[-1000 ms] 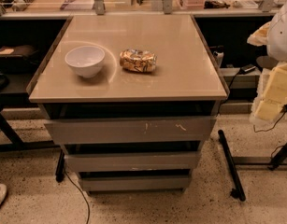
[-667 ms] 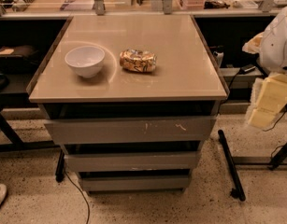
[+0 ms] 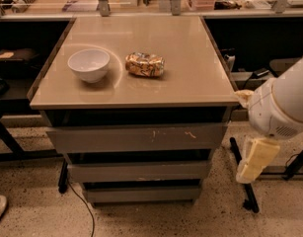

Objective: Open top drawer

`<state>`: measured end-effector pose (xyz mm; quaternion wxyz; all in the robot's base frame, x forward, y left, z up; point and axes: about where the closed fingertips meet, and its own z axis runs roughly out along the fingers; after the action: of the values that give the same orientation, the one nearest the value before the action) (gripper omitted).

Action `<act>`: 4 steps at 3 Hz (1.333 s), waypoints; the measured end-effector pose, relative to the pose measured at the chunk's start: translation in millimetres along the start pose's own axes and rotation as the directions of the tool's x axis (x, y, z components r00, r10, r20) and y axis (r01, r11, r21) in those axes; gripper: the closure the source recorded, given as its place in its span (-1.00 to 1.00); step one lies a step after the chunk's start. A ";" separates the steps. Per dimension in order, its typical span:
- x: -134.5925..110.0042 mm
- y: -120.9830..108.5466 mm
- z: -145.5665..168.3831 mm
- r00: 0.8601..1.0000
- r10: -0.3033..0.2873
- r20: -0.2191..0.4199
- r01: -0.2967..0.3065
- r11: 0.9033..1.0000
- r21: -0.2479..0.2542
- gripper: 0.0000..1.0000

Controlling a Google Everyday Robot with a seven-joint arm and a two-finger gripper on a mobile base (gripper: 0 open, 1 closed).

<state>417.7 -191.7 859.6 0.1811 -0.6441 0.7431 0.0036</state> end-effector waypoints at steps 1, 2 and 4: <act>9.7 7.8 48.4 0.995 -0.054 0.086 0.052 0.998 0.023 -1.00; 12.5 2.9 85.6 0.982 -0.116 0.152 0.106 0.992 0.074 -1.00; 11.4 1.2 92.9 0.979 -0.107 0.175 0.097 0.993 0.065 -1.00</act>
Offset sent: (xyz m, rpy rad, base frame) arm 0.0310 0.0134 -0.1307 0.1877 -0.1618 0.1689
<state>439.9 -180.1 769.4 0.2648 -0.6731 0.6898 0.0313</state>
